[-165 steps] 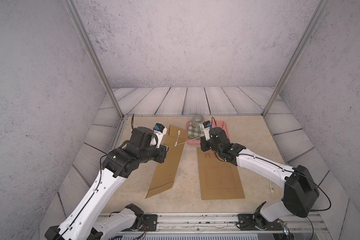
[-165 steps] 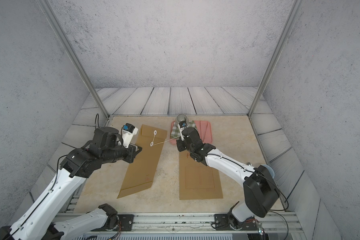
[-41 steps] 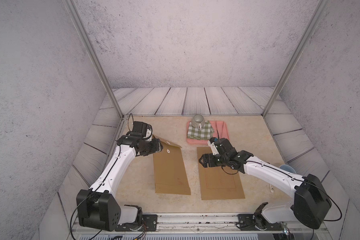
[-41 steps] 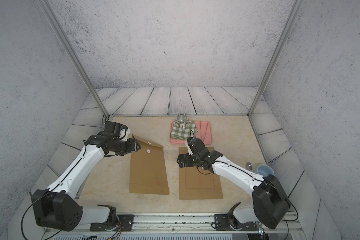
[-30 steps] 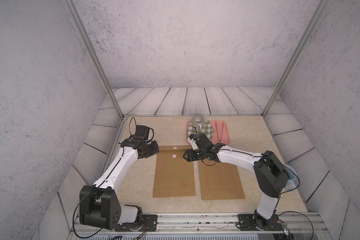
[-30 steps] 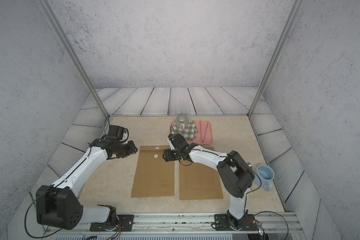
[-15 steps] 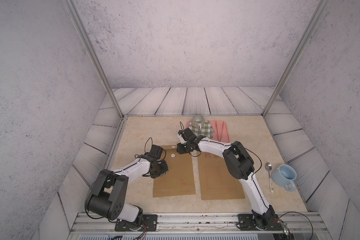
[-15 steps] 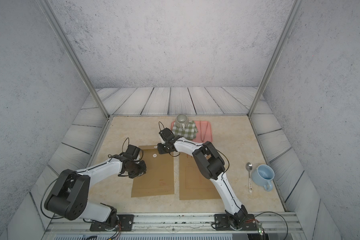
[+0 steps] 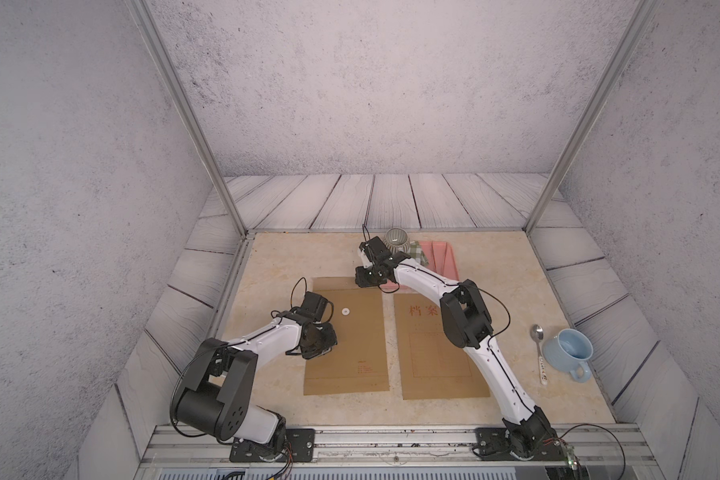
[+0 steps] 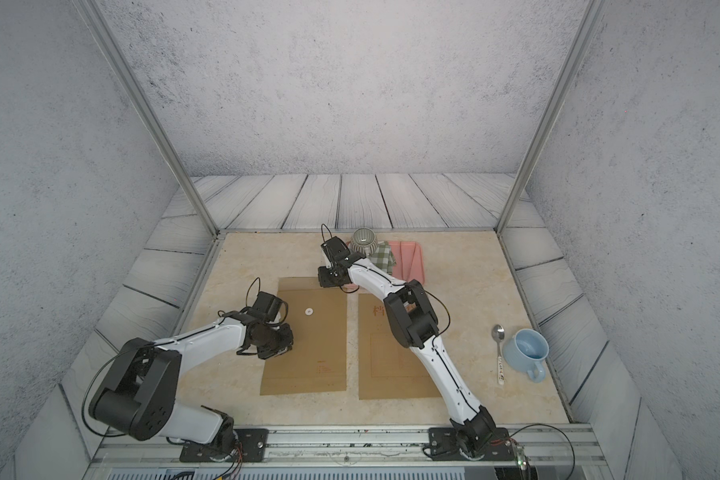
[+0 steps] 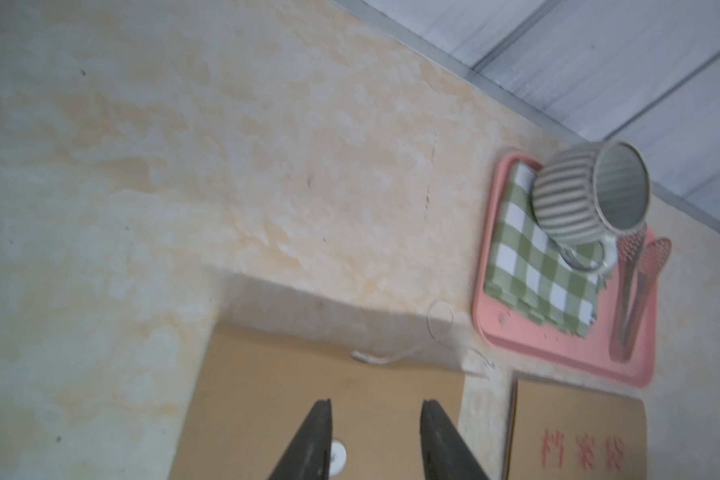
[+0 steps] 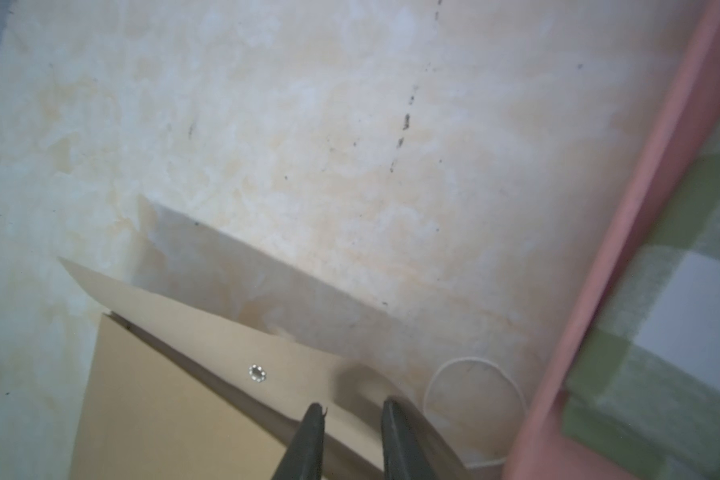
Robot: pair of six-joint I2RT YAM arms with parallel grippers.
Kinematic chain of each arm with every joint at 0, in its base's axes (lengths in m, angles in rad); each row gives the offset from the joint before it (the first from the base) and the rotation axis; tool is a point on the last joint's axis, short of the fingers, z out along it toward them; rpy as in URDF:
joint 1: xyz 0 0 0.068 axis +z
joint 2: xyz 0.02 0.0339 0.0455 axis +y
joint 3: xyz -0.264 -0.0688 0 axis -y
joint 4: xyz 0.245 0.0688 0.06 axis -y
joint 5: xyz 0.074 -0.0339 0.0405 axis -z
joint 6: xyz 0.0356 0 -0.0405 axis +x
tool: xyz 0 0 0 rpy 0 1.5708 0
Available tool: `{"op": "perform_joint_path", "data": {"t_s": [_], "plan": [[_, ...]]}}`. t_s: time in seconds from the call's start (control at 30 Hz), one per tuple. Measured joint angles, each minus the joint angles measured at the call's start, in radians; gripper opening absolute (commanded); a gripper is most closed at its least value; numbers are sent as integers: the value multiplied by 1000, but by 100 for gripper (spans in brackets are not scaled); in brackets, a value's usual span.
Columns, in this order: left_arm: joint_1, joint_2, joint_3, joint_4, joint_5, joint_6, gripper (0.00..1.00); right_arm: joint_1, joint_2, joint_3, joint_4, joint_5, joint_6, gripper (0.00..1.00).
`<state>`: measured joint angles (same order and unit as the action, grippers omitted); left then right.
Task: Open the file bag
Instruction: Adjust the file bag at the center of the board.
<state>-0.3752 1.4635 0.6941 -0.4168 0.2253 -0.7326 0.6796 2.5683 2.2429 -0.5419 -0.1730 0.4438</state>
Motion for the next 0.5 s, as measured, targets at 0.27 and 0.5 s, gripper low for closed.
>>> {"op": "perform_joint_path", "data": {"t_s": [0.27, 0.5], "plan": [[15, 138, 328, -100, -119, 53, 20, -1, -33, -87, 54, -15, -3, 26], [79, 422, 666, -52, -183, 72, 3, 1, -74, -160, 81, -45, 24, 26]]}}
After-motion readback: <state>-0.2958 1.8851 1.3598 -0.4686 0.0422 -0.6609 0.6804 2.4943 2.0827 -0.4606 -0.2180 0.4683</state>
